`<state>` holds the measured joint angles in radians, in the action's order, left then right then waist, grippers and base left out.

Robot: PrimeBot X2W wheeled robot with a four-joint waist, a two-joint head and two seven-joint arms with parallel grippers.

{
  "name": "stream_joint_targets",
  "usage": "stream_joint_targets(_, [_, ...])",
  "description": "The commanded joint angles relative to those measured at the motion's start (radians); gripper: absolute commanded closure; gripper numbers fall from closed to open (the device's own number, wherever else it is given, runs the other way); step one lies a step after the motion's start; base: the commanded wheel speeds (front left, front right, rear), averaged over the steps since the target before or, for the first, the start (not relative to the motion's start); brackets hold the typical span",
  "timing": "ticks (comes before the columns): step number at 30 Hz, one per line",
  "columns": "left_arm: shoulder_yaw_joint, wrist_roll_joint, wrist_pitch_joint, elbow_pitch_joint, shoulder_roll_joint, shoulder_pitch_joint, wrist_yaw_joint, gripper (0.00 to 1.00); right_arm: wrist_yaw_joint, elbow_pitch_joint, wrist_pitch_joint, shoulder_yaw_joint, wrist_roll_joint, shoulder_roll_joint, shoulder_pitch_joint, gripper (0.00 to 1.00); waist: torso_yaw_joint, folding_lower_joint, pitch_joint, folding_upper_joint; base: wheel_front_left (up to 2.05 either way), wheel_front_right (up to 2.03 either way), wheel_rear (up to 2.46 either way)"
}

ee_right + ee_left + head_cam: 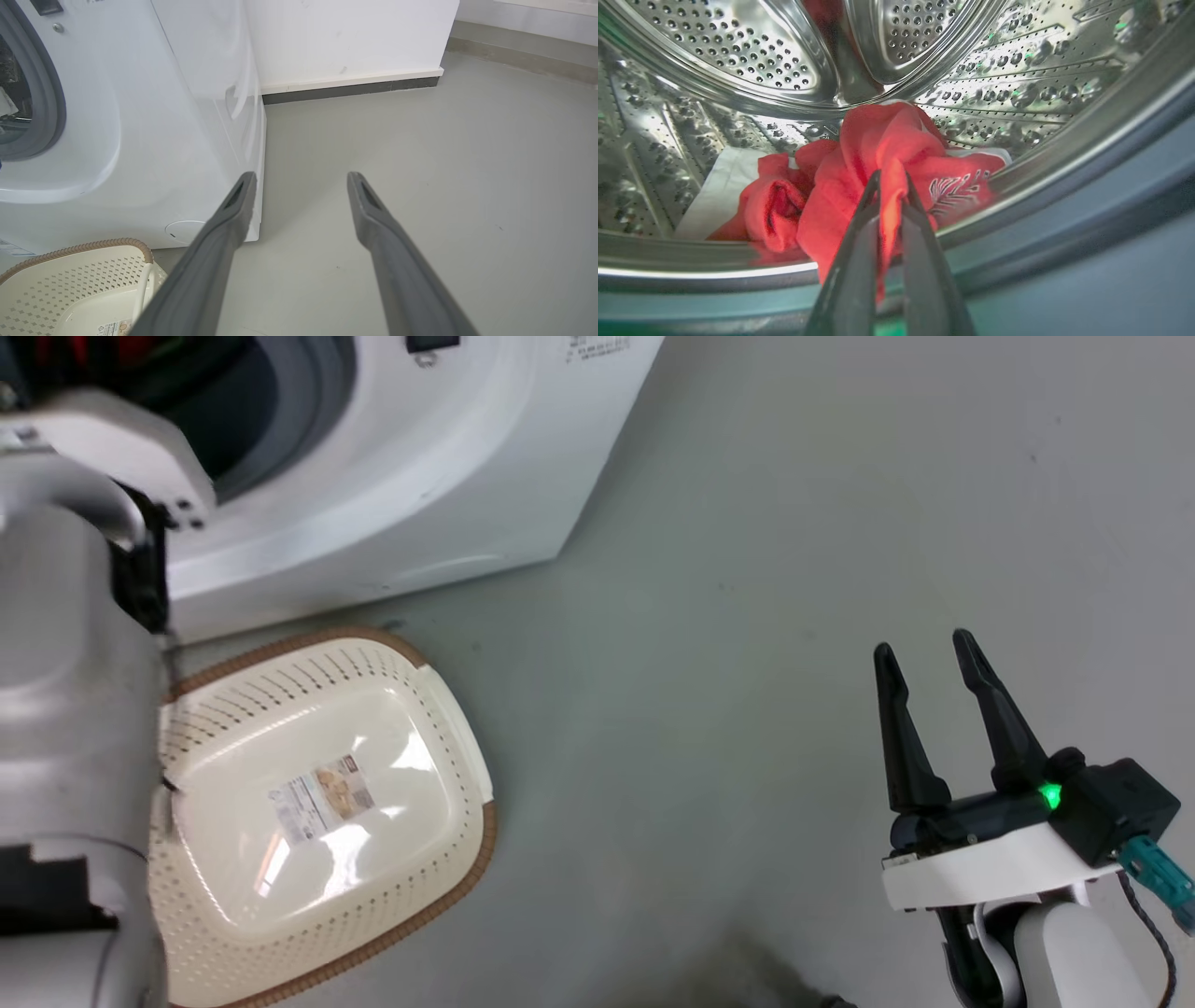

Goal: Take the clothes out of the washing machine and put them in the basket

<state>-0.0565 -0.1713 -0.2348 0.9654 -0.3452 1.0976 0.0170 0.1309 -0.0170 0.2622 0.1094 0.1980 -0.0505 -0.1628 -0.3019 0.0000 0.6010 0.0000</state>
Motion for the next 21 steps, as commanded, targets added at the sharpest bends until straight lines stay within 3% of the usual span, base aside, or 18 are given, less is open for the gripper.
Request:
stream_joint_targets(1, [0.007,-0.006,-0.024,-0.011,0.015,-0.047,-0.009,1.0,0.0,-0.006,0.004,-0.012,-0.01,0.001,0.021,0.0,0.034,0.0,-0.067,0.0,0.0,0.0,0.0])
stream_joint_targets(4, [0.015,-0.013,-0.03,-0.035,0.031,-0.093,-0.012,1.0,0.0,-0.009,0.004,-0.022,-0.021,0.001,0.034,0.0,0.046,0.0,-0.099,0.0,0.0,0.0,0.0])
stream_joint_targets(14, [0.081,0.014,-0.031,-0.37,0.124,-0.445,-0.045,1.0,0.0,0.009,-0.033,-0.068,-0.057,0.0,0.111,0.0,0.1,0.0,-0.272,0.0,0.0,0.0,0.0])
stream_joint_targets(21, [0.115,0.041,-0.031,-0.538,0.174,-0.649,-0.038,1.0,0.0,0.042,-0.067,-0.086,-0.073,0.0,0.168,0.0,0.119,0.0,-0.368,0.0,0.0,0.0,0.0])
